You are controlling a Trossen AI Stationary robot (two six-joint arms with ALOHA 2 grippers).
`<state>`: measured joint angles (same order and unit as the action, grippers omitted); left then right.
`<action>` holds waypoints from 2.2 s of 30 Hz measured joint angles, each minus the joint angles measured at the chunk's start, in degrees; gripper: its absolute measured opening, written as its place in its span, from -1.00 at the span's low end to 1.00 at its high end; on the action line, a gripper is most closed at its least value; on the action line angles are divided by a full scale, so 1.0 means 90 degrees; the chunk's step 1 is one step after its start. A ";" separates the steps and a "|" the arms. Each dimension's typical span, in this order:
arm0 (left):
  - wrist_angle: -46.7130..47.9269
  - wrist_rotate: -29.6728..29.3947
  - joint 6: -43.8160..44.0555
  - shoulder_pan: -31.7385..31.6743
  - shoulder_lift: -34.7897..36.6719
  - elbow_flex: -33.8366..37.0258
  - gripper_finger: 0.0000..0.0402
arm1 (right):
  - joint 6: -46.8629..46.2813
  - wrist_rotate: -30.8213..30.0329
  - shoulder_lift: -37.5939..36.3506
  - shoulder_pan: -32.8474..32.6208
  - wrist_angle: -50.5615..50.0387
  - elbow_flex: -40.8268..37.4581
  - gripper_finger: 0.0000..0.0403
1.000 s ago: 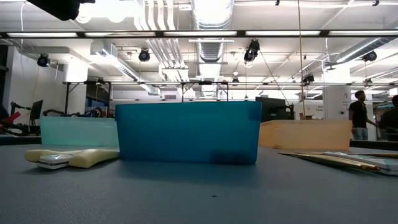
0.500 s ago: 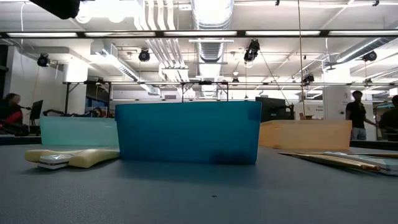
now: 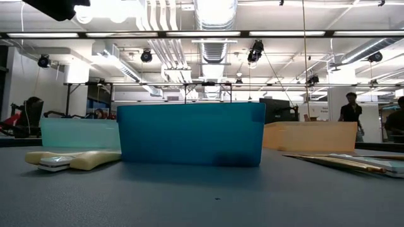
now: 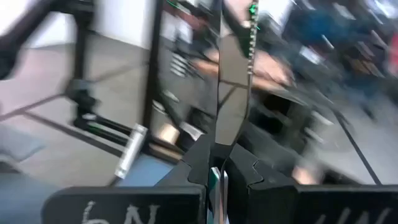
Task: Sort silverware by color (type)
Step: Put the left blue and white knife into the orange bin
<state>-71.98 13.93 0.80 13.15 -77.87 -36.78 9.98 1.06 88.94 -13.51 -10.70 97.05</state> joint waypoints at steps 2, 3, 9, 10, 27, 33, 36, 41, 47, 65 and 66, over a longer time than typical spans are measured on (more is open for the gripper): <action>0.0292 -0.0081 -0.0001 -0.0143 0.0362 0.0183 -0.52 | -0.0483 -0.0538 -0.0101 0.0140 -0.0976 0.0370 -0.95; 0.0450 -0.0155 0.0000 -0.0210 0.0542 0.0275 -0.51 | -0.0755 -0.0797 -0.0112 0.0240 -0.1445 0.0546 -0.95; 0.1398 -0.1287 -0.0557 -0.0511 0.1615 0.0827 -0.49 | -0.2370 -0.1845 -0.0186 0.1258 -0.3741 0.1281 -0.94; 0.1476 -0.1489 -0.0717 -0.0530 0.1771 0.0897 -0.49 | -0.2591 -0.1860 -0.0208 0.1504 -0.4088 0.1358 -0.94; 0.2958 -0.3606 -0.3641 -0.0972 0.2762 0.1036 -0.56 | -0.4313 0.0603 -0.0325 0.6937 -0.5987 -0.0650 -0.94; 0.3735 -0.3608 -0.3706 -0.1661 0.2579 0.0586 -0.61 | -0.4926 0.2030 -0.0393 0.7385 -0.4704 -0.2102 -0.94; 0.3740 -0.3608 -0.3706 -0.2011 0.2544 0.0544 -0.62 | -0.4994 0.2085 -0.0395 0.7411 -0.4624 -0.2573 -0.94; 0.3722 -0.3609 -0.3706 -0.2502 0.2586 0.0551 -0.62 | -0.5113 0.2072 -0.0490 0.7411 -0.4498 -0.3179 -0.94; 0.3737 -0.3670 -0.3643 -0.2890 0.2553 0.0556 -0.62 | -0.5459 0.1968 -0.0619 0.7423 -0.4215 -0.3797 -0.94; 0.3865 -0.3668 -0.3633 -0.2922 0.2512 0.0561 -0.62 | -0.6260 0.1165 -0.0726 0.7452 -0.3478 -0.4378 -0.94; 0.3868 -0.3670 -0.3633 -0.2922 0.2513 0.0561 -0.62 | -0.6281 0.1106 -0.0726 0.7452 -0.3453 -0.4378 -0.94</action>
<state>-37.17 -19.09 -31.90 -13.15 -55.25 -31.73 -46.54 11.01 82.41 53.56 -41.78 57.65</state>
